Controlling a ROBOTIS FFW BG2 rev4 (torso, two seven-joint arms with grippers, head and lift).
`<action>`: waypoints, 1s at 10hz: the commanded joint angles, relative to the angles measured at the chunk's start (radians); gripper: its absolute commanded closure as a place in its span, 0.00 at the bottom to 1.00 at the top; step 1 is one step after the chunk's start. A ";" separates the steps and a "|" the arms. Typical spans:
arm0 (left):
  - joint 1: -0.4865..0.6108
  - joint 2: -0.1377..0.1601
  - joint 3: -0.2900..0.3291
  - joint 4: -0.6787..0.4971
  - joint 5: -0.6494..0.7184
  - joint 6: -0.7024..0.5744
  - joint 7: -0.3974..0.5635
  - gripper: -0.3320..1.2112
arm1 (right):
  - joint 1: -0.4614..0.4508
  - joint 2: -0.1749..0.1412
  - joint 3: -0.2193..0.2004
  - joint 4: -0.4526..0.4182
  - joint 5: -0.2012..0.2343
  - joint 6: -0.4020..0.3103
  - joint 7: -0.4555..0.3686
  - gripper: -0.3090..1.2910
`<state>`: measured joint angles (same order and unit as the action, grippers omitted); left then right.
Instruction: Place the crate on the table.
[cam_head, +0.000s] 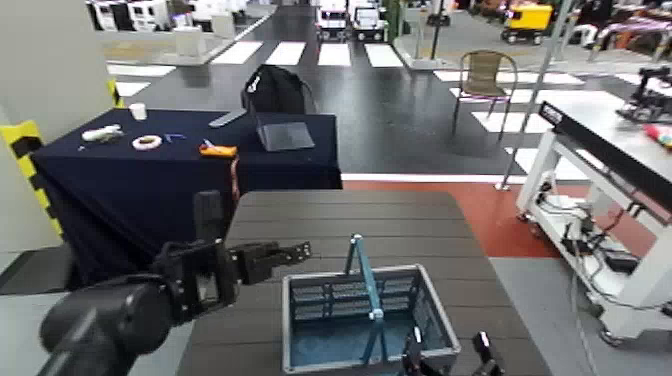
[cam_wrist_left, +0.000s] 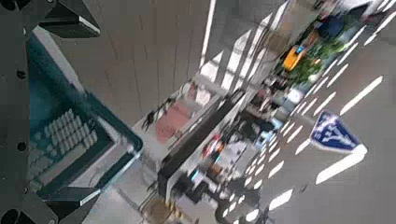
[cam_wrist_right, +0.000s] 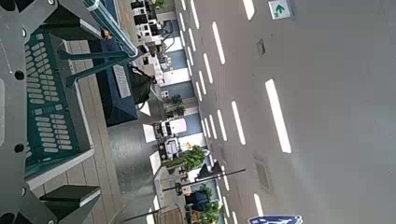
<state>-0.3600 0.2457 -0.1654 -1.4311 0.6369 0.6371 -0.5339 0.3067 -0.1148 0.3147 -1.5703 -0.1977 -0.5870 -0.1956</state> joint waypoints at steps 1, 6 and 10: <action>0.174 -0.011 0.063 -0.201 -0.106 -0.158 0.164 0.28 | 0.003 0.000 -0.008 -0.004 0.000 0.003 0.002 0.28; 0.424 -0.086 0.092 -0.307 -0.319 -0.533 0.373 0.28 | 0.014 0.004 -0.029 -0.011 0.012 0.004 0.008 0.28; 0.575 -0.063 -0.003 -0.287 -0.388 -0.817 0.626 0.29 | 0.032 0.012 -0.046 -0.030 0.032 0.016 0.004 0.28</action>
<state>0.1957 0.1827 -0.1581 -1.7209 0.2658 -0.1480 0.0896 0.3364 -0.1031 0.2698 -1.5967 -0.1681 -0.5722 -0.1914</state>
